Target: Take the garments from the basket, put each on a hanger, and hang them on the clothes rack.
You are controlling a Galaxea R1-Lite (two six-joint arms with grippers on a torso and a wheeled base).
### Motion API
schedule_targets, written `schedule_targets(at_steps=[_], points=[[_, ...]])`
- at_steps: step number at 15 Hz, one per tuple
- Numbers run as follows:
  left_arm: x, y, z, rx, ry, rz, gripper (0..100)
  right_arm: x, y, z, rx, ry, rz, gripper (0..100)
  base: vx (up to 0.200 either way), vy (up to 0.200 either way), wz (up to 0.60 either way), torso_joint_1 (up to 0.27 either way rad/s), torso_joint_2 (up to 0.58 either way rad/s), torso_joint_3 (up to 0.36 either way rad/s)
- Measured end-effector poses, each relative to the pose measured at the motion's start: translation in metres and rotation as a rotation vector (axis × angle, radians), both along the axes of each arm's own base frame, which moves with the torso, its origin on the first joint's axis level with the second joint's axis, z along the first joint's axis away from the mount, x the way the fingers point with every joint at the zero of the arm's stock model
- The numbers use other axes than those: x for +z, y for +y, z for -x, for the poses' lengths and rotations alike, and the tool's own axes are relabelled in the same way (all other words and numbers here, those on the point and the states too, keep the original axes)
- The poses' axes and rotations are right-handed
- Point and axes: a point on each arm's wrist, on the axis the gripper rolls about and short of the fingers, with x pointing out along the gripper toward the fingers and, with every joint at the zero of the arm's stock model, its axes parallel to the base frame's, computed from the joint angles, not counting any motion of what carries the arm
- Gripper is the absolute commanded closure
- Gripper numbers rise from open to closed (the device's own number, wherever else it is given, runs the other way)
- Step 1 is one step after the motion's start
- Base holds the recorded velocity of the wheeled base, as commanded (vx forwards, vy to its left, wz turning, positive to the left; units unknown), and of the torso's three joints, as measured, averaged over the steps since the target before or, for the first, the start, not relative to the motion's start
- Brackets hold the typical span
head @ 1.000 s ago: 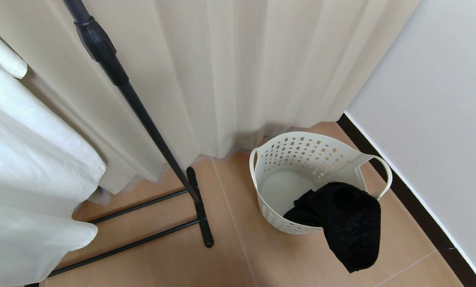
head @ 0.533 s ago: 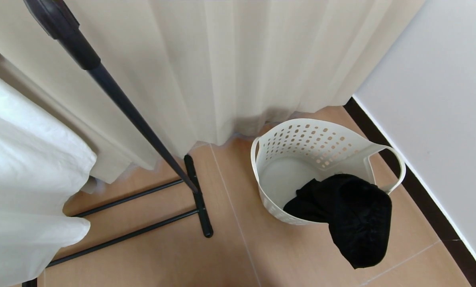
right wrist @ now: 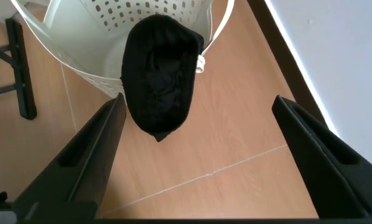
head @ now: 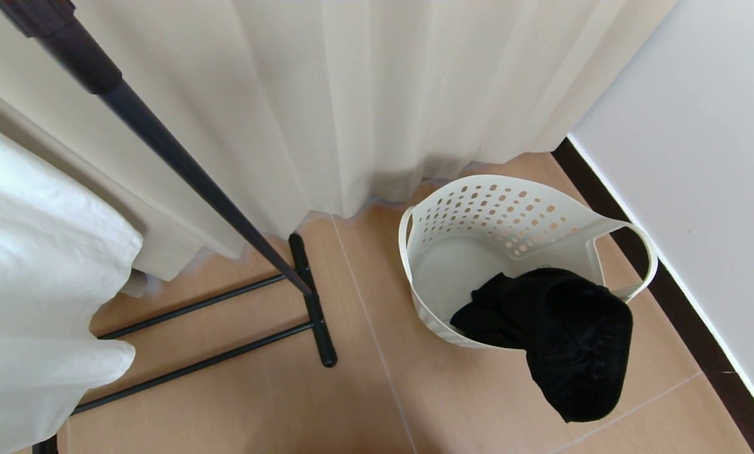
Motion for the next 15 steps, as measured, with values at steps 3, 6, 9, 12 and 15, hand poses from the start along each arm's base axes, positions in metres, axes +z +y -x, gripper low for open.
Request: schedule_targets(at_steps=[3,6,9,12,15], points=[[0.000,0.000,0.000,0.001,0.000,-0.001,0,0.002,0.000,-0.004,0.001,0.059,0.010,0,0.000,0.000,0.00,0.000,0.00,0.000],[0.000,0.000,0.000,0.002,0.000,0.000,0,0.005,0.000,-0.015,0.027,0.184,0.007,0,0.000,0.000,0.00,0.000,0.00,0.000],[0.000,0.000,0.000,0.003,0.000,0.003,0,0.012,0.001,-0.035,0.094,0.332,0.003,0,0.000,0.000,0.00,0.000,0.00,0.000],[0.000,0.000,0.000,0.003,0.001,0.003,0,0.025,0.004,-0.060,0.157,0.454,0.037,0,0.000,0.000,0.00,0.000,0.00,0.000],[0.000,0.000,0.000,0.003,0.000,0.002,0,0.045,0.009,-0.092,0.262,0.514,0.260,0,0.000,0.000,0.00,0.000,0.00,0.000]])
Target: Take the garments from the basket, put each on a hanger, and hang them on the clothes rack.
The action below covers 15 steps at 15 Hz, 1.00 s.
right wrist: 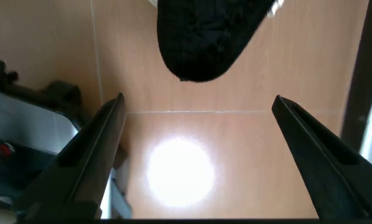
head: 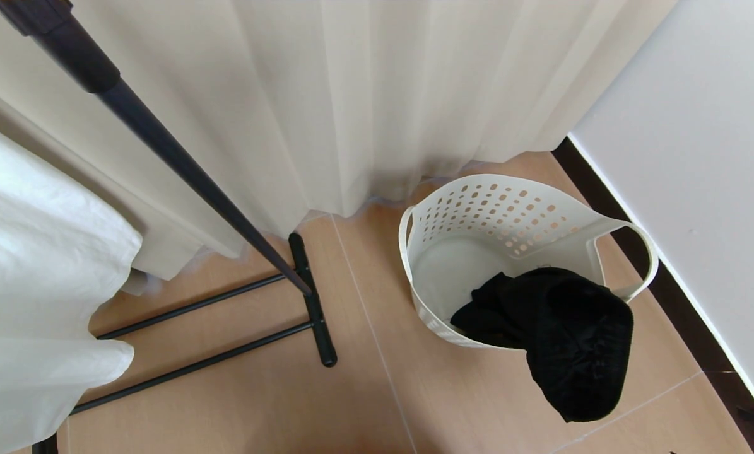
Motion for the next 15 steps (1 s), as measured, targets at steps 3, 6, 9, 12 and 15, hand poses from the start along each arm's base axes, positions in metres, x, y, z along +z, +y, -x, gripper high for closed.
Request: schedule_targets(at_steps=[3,6,9,12,15], points=[[0.000,0.000,0.000,-0.001,0.000,0.000,0,0.019,0.005,-0.034,0.175,-0.002,0.249,0,0.000,0.000,0.00,0.000,0.00,0.000],[0.000,0.000,0.000,0.000,0.000,0.000,0,0.035,0.012,-0.068,0.343,-0.024,0.478,0,0.000,0.000,0.00,0.000,0.00,0.000],[0.000,0.000,0.000,-0.001,0.001,0.000,0,0.040,0.018,-0.099,0.431,-0.008,0.678,0,0.000,0.000,0.00,0.000,0.00,0.000],[0.000,0.000,0.000,0.000,0.000,0.000,0,0.038,0.029,-0.128,0.397,0.033,0.774,0,0.000,0.000,0.00,0.000,0.00,0.000],[0.000,0.000,0.000,-0.001,0.000,0.000,0,0.033,0.040,-0.161,0.345,-0.045,0.804,0,0.000,0.000,0.00,0.000,0.00,0.000]])
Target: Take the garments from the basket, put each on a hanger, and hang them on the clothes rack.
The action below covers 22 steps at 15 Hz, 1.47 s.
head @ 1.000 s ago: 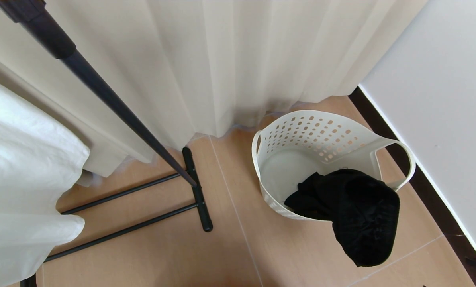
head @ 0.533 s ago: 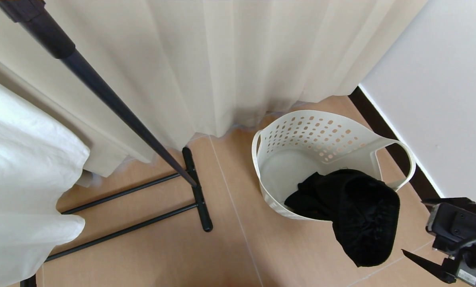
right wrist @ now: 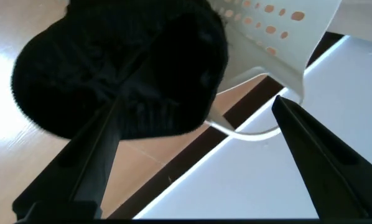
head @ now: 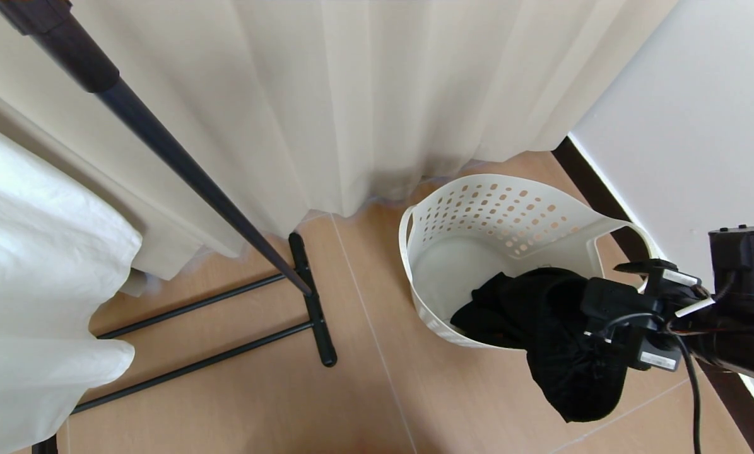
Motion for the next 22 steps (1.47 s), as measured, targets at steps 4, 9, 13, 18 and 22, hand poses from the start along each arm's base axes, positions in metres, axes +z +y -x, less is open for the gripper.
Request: schedule_targets(at_steps=[4,9,13,18,22], points=[[0.000,0.000,0.000,0.000,0.000,0.000,0,-0.020,0.006,-0.027,-0.059,-0.001,0.043,0,0.000,0.000,0.00,0.000,0.00,0.000],[0.000,0.000,0.000,0.000,0.001,0.000,0,-0.033,0.011,-0.058,-0.094,-0.008,0.058,0,0.000,0.000,0.00,0.000,0.00,0.000],[0.000,0.000,0.000,0.000,0.000,0.000,0,-0.038,0.005,-0.079,-0.130,-0.021,0.056,0,0.000,0.000,0.00,0.000,0.00,0.000],[0.000,0.000,0.000,0.000,0.001,0.000,0,-0.041,-0.001,-0.095,-0.160,-0.045,0.046,0,0.000,0.000,0.00,0.000,0.00,0.000],[0.000,0.000,0.000,0.000,0.001,0.001,0,-0.044,-0.003,-0.104,-0.174,-0.088,0.032,100,0.000,0.000,0.00,0.000,0.00,0.000]])
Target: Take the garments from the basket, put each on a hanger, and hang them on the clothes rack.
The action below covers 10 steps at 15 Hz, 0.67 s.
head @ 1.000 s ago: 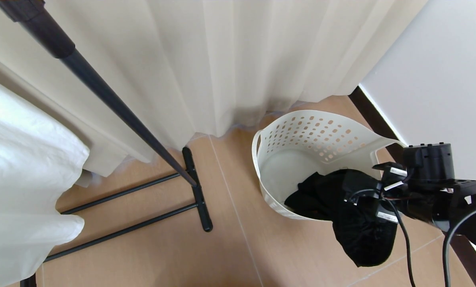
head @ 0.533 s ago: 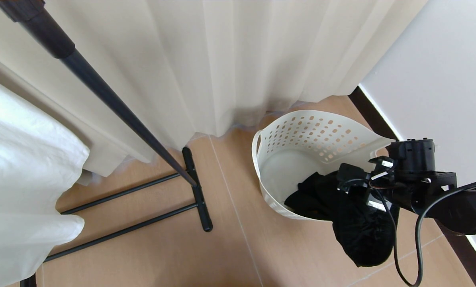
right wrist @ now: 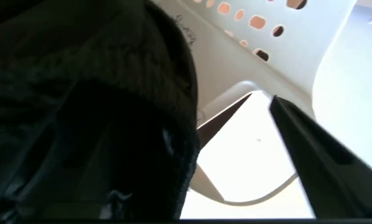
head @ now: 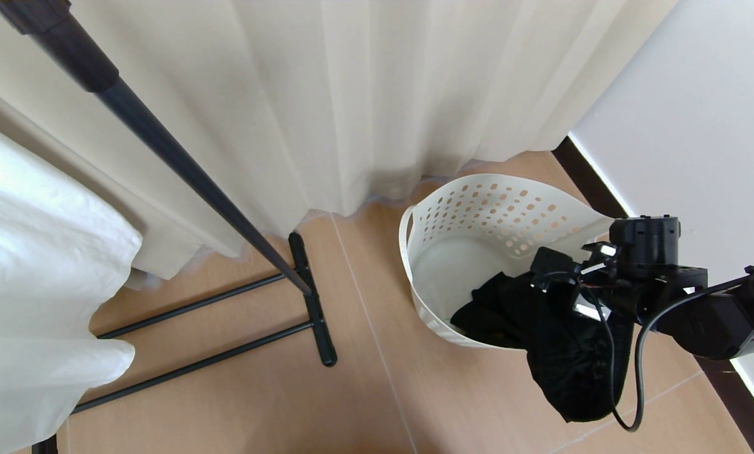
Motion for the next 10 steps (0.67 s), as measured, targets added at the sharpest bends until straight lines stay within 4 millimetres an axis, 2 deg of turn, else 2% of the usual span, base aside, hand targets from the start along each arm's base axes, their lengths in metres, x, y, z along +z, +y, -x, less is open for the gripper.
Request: schedule_targets(at_steps=[6,10], points=[[0.000,0.000,0.000,0.000,0.000,0.000,0,-0.001,-0.001,0.007,-0.047,-0.028,-0.096,100,0.000,0.000,0.00,0.000,0.00,0.000],[0.000,0.000,0.000,-0.001,-0.001,-0.002,0,0.026,0.003,0.040,-0.067,-0.110,-0.220,100,0.000,0.000,0.00,0.000,0.00,0.000]])
